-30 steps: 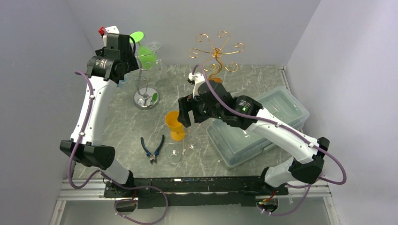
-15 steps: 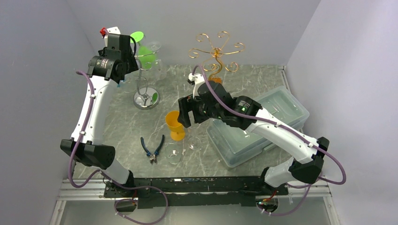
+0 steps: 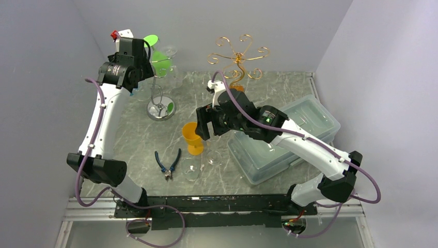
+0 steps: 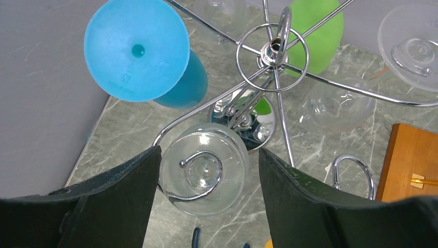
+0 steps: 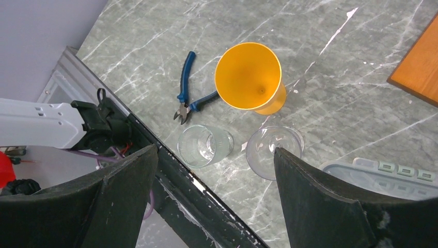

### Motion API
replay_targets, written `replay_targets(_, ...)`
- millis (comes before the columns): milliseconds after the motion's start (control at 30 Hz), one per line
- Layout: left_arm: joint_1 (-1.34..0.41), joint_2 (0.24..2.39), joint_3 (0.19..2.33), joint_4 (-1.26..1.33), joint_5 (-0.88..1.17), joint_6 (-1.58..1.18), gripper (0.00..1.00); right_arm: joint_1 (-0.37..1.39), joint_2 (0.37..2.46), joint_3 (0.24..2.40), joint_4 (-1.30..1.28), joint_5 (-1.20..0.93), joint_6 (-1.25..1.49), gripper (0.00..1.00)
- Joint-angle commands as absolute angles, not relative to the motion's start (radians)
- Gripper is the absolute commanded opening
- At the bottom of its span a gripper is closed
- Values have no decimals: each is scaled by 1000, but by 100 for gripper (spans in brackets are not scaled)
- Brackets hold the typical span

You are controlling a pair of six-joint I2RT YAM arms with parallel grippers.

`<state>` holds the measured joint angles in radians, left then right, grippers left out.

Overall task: Take the wine glass off the wine glass rack
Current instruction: Pick up the wine glass from the wine rack.

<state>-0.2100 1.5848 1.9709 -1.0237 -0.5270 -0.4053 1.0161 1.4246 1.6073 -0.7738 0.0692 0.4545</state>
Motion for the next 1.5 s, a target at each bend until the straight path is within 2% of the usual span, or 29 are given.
replay_targets(0,-207,1569,1957,-1012,-517,-416,75,1013,1392,1606,-721,67,463,86)
replay_targets(267,-207,1545,1957,-1002,-511,-413,74,1012,1396,1606,-716,66,463,85)
replay_targets(733,-207,1548,1947,-988,-498,-399,64,1012,1405,1610,-711,50,468,85)
replay_targets(900,-207,1552,1949,-981,-498,-389,56,1012,1406,1614,-712,48,469,85)
replay_targets(1133,-207,1558,1996,-986,-494,-367,36,1012,1407,1620,-713,50,469,85)
replay_targets(1467,-207,1529,2027,-1001,-498,-365,28,1012,1410,1620,-709,51,472,85)
